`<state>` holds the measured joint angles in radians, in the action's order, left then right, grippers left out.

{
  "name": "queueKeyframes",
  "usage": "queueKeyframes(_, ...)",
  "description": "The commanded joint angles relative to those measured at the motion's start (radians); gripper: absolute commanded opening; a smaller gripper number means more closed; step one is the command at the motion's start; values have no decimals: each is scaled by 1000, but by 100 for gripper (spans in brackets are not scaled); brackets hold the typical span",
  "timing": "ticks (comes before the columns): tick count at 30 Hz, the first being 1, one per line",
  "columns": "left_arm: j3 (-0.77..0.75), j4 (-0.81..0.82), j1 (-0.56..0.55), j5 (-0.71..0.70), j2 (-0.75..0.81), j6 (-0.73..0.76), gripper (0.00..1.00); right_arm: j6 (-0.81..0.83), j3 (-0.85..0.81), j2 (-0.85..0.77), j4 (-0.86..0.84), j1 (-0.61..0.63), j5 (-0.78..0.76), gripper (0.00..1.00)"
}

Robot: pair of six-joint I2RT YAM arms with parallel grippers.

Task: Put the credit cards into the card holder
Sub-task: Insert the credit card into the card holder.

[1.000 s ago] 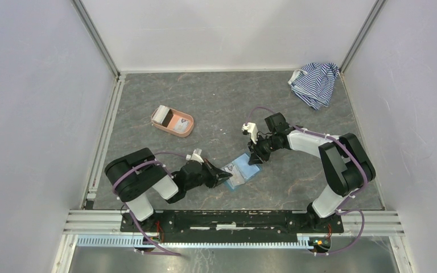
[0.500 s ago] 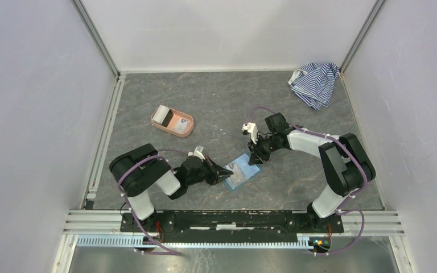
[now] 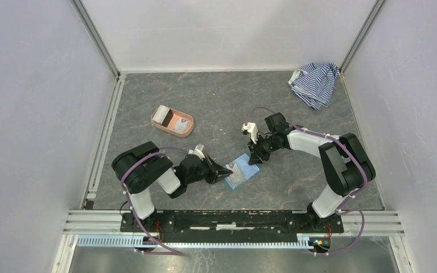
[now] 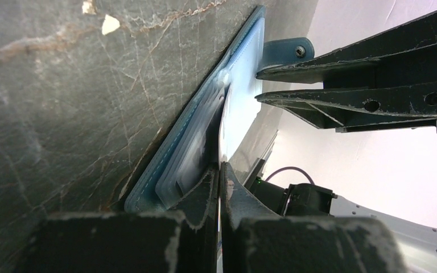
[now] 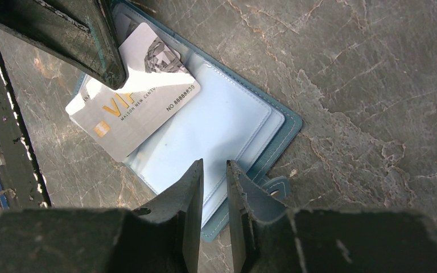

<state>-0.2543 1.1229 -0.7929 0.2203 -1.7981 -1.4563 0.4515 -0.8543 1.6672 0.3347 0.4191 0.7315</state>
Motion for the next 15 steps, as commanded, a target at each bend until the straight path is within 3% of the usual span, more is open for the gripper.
queueKeyframes(1, -10, -152, 7, -21, 28, 119, 2, 18, -35, -18, 0, 5, -3, 27)
queueKeyframes(15, -58, -98, 11, 38, 17, 188, 2, 19, -35, -24, 3, 6, 0, 27)
